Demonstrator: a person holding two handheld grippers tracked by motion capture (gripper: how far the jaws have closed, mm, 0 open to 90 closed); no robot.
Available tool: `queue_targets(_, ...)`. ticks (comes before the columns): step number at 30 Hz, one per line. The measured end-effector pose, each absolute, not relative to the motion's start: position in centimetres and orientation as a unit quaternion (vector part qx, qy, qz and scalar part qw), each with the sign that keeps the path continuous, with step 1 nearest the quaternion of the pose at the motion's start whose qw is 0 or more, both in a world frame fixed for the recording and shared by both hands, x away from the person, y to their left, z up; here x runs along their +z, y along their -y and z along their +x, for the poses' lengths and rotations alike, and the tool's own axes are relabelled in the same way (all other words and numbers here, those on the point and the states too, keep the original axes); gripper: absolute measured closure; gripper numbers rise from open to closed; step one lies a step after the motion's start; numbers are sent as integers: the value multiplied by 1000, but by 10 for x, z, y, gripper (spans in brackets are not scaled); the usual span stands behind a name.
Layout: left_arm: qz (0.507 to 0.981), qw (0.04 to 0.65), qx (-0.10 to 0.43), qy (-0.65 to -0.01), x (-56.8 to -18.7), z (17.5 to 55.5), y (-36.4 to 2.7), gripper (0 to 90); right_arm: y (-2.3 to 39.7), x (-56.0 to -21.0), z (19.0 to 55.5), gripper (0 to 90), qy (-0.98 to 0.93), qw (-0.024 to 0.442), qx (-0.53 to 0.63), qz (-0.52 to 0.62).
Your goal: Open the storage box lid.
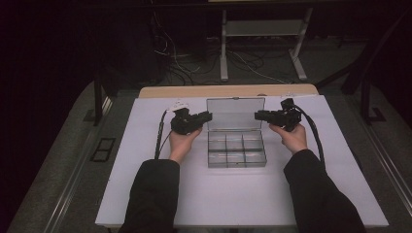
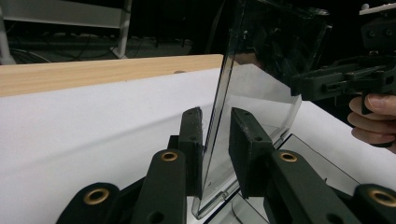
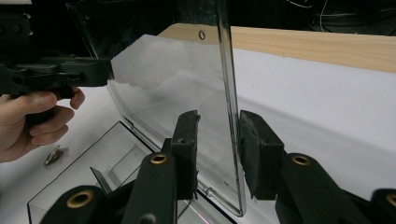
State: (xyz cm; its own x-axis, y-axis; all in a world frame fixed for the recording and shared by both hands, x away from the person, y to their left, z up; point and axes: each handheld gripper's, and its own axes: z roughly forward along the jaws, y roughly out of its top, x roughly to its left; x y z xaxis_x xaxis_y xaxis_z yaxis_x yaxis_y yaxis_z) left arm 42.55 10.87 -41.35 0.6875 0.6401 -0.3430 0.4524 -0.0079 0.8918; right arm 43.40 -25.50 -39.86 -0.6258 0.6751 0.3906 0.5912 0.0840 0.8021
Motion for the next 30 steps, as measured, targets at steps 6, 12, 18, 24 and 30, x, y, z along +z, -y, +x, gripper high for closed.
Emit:
queue_targets(6, 701, 592, 70, -391, -416, 427, -109, 666, 255, -400, 434, 691, -735, 44, 521, 433)
queue_targets(12, 702, 590, 53, -395, -422, 427, -105, 588, 255, -401, 436, 694, -732, 43, 523, 434)
queue_targets(18, 707, 575, 27, -411, -433, 428, -103, 547, 254, -402, 437, 695, -730, 44, 524, 438)
queue_targets(24, 711, 563, 24, -420, -443, 430, -102, 648, 254, -403, 437, 687, -729, 45, 526, 437)
queue_targets(30, 710, 565, 23, -420, -445, 431, -101, 701, 254, -406, 439, 661, -728, 45, 526, 438)
